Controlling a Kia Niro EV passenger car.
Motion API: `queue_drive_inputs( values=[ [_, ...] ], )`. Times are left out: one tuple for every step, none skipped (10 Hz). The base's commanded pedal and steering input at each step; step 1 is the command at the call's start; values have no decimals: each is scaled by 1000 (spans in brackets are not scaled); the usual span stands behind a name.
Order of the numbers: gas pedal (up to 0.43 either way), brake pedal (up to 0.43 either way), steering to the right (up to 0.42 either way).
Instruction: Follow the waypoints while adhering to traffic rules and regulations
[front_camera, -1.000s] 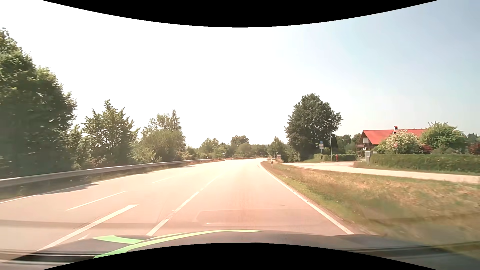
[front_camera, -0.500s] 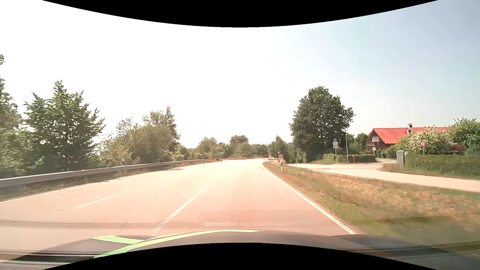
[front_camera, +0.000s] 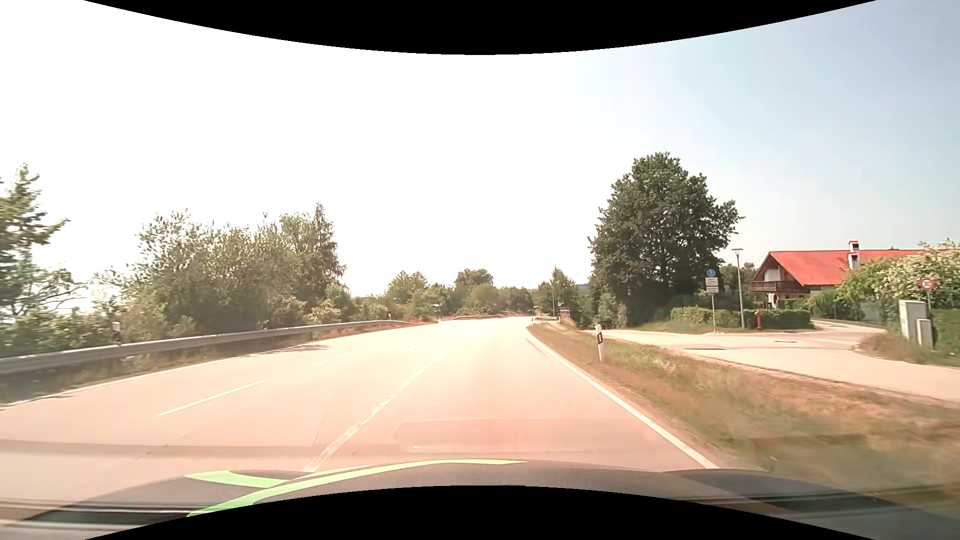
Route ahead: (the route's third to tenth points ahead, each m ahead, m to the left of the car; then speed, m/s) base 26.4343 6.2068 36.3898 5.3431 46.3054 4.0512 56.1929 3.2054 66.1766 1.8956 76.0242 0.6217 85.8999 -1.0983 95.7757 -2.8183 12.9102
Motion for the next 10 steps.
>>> queue_drive_inputs(
  values=[
    [268,0,8],
    [268,0,12],
    [268,0,14],
    [268,0,14],
    [260,0,14],
    [260,0,13],
    [240,0,12],
    [228,0,10],
    [220,0,8],
    [209,0,6]
  ],
)
